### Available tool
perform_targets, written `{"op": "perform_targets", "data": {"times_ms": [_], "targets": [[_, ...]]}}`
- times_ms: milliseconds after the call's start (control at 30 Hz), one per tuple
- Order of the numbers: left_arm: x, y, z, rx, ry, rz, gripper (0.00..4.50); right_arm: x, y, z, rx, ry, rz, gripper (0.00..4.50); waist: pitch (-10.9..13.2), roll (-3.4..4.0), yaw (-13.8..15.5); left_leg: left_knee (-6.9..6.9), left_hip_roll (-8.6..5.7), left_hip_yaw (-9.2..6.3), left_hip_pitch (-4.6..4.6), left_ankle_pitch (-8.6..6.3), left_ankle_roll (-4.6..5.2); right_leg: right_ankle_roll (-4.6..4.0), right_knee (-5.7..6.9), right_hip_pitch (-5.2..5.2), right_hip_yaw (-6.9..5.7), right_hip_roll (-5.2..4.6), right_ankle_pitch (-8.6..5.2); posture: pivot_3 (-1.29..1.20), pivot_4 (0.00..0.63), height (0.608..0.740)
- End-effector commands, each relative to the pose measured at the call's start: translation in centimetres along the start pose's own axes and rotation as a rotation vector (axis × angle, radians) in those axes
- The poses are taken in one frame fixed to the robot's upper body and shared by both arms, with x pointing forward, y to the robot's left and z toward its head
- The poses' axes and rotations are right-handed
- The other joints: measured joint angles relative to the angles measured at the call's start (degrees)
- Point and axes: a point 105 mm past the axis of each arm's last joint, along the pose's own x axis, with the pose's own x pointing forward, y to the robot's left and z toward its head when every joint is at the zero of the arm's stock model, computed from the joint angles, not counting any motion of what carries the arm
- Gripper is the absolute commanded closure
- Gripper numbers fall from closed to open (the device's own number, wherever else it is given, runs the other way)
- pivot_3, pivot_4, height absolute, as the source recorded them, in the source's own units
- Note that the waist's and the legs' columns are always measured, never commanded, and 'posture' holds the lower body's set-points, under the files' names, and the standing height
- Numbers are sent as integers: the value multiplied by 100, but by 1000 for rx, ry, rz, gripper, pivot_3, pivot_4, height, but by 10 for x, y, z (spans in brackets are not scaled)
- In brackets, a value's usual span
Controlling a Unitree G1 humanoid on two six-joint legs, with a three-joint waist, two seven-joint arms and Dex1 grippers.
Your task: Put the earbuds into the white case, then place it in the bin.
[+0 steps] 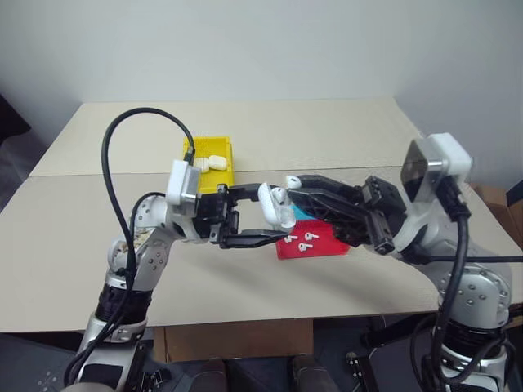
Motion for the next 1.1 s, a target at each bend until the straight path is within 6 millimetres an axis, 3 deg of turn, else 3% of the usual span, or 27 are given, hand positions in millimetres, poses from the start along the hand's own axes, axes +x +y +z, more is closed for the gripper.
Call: {"op": "perform_targets", "data": {"times_ms": [33,1100], "targets": [[2,0,7,22,-21,-16,1754,2,9,5,-39,-19,38,3530,0,0,-2,0,0,0,-1,0,0,0,-1,0,0,0,0,0,150,740],[1,0,2,45,-10,-11,1754,-5,12,-18,-76,39,50,3530,0,0,46,0,0,0,-2,0,0,15,-4,0,0,0,-9,0,150,740]]}}
